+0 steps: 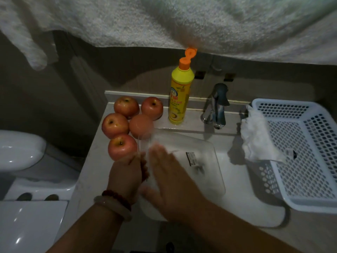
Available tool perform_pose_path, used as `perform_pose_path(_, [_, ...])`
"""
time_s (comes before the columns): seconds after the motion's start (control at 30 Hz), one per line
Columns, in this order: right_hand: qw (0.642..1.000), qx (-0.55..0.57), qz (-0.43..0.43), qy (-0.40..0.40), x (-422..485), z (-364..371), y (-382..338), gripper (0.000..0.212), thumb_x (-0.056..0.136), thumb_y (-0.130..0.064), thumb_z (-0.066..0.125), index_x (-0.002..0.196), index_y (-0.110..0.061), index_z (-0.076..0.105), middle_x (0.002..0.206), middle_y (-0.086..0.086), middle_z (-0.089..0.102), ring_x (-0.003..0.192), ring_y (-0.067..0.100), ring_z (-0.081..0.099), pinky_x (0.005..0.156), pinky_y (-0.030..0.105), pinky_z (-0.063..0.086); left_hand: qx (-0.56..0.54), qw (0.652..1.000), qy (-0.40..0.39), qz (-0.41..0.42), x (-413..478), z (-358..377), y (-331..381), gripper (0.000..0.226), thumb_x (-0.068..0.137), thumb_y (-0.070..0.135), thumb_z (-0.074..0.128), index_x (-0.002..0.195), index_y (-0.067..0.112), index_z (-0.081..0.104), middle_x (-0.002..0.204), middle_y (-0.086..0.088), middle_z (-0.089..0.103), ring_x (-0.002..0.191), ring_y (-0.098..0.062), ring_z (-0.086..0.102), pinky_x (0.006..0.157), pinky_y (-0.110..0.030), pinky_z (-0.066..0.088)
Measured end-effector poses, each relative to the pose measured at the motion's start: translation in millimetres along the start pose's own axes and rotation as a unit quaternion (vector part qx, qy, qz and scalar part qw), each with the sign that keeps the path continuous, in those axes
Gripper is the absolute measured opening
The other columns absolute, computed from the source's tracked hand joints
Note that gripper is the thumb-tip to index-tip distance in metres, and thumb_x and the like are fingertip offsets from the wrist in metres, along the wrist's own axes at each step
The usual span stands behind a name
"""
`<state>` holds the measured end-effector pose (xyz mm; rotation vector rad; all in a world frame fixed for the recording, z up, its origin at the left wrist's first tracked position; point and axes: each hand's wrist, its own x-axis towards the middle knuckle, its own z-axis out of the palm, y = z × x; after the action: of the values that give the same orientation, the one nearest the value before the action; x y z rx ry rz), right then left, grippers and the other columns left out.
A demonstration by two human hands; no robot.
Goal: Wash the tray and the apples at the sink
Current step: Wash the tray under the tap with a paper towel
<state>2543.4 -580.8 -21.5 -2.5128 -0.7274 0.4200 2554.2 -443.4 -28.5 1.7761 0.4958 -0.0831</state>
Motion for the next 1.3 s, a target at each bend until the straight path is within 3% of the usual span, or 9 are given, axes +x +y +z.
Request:
perform_pose_path(0.07, [1.0, 0.006, -0.021, 0.0, -3.6, 3.6, 7.1, 0.085, 0.074, -0.076, -0.002, 0.143, -0.03, -0.019, 0.152, -0.013, -0.026, 0.139, 0.001, -0.03, 0.117, 0.027, -0.017, -0.021, 1.0, 0.004, -0.013, -0.5, 5.6, 2.3, 0.024, 0.099, 0.013, 0.046, 0.084, 0.009, 0.064, 0.073, -0.006, 0.061, 0.062, -0.009, 0.056, 0.052, -0.017, 0.047])
perform_pose_path(0.23, [0.975, 0.019, 0.19, 0.11, -2.1, -4.8, 70.5, 0.087, 0.087, -0.075, 0.012, 0.154, -0.021, -0.003, 0.161, -0.003, -0.008, 0.145, 0.008, -0.012, 0.122, 0.038, 0.002, -0.119, 0.991, 0.011, -0.067, -6.9, 12.3, 10.2, 0.024, 0.098, 0.013, 0.048, 0.079, 0.006, 0.061, 0.063, -0.005, 0.053, 0.05, -0.007, 0.052, 0.045, -0.016, 0.047])
perform_pose_path(0.4, [0.995, 0.02, -0.003, 0.1, -9.3, 11.3, 32.1, 0.07, 0.092, -0.064, 0.013, 0.148, -0.028, -0.01, 0.155, -0.014, -0.017, 0.142, -0.002, -0.019, 0.114, 0.02, -0.013, -0.098, 0.994, 0.015, -0.055, -6.9, 20.6, 14.5, 0.02, 0.099, 0.011, 0.045, 0.089, 0.005, 0.062, 0.068, -0.004, 0.053, 0.056, -0.01, 0.051, 0.046, -0.014, 0.046])
perform_pose_path(0.53, [0.954, 0.085, 0.238, 0.163, -3.9, -1.0, 93.1, 0.067, 0.1, -0.048, 0.032, 0.154, -0.02, 0.006, 0.163, 0.004, 0.003, 0.148, 0.014, -0.001, 0.118, 0.032, 0.004, -0.18, 0.977, 0.026, -0.11, -9.3, 15.6, 17.2, 0.023, 0.096, 0.012, 0.05, 0.076, 0.011, 0.06, 0.06, 0.0, 0.05, 0.05, -0.009, 0.049, 0.044, -0.019, 0.047])
perform_pose_path(0.73, [0.992, 0.019, -0.057, 0.115, -14.1, 12.2, 30.9, 0.064, 0.096, -0.054, 0.02, 0.148, -0.029, -0.006, 0.158, -0.013, -0.006, 0.143, -0.003, -0.019, 0.116, 0.018, -0.011, -0.117, 0.991, 0.009, -0.063, -12.9, 26.4, 19.0, 0.021, 0.099, 0.008, 0.044, 0.086, 0.007, 0.06, 0.063, -0.001, 0.05, 0.052, -0.009, 0.048, 0.042, -0.013, 0.044])
perform_pose_path(0.9, [0.962, 0.042, 0.236, 0.127, -15.1, -5.0, 113.1, 0.071, 0.098, -0.058, 0.018, 0.154, -0.017, 0.004, 0.163, 0.004, -0.001, 0.149, 0.018, -0.004, 0.117, 0.028, 0.0, -0.203, 0.974, 0.012, -0.098, -15.3, 17.0, 20.2, 0.026, 0.098, 0.007, 0.044, 0.074, 0.011, 0.054, 0.05, 0.004, 0.045, 0.039, -0.005, 0.043, 0.039, -0.016, 0.041])
perform_pose_path(1.1, [0.994, 0.03, -0.023, 0.1, -16.7, 3.9, 37.9, 0.066, 0.095, -0.059, 0.017, 0.149, -0.03, -0.006, 0.157, -0.014, -0.01, 0.139, -0.006, -0.02, 0.113, 0.016, -0.013, -0.172, 0.98, 0.003, -0.101, -19.3, 31.8, 22.3, 0.021, 0.097, 0.004, 0.042, 0.085, 0.008, 0.058, 0.062, -0.004, 0.046, 0.051, -0.011, 0.046, 0.046, -0.02, 0.044])
perform_pose_path(1.23, [0.977, -0.006, 0.187, 0.101, -31.3, 2.2, 114.0, 0.089, 0.084, -0.074, -0.004, 0.154, -0.021, 0.006, 0.163, 0.003, -0.002, 0.148, 0.013, -0.009, 0.122, 0.038, 0.0, -0.204, 0.973, 0.019, -0.106, -18.9, 24.9, 20.8, 0.026, 0.098, 0.008, 0.044, 0.074, 0.012, 0.054, 0.053, 0.002, 0.042, 0.042, -0.008, 0.042, 0.044, -0.02, 0.04])
perform_pose_path(1.3, [0.961, -0.018, 0.23, 0.149, -23.5, -3.5, 114.5, 0.094, 0.079, -0.07, -0.005, 0.154, -0.016, 0.008, 0.163, 0.007, 0.004, 0.149, 0.019, -0.002, 0.119, 0.035, 0.0, -0.191, 0.976, 0.021, -0.103, -17.8, 32.5, 18.8, 0.019, 0.098, 0.006, 0.042, 0.086, 0.008, 0.057, 0.054, 0.001, 0.042, 0.042, -0.008, 0.041, 0.044, -0.021, 0.039])
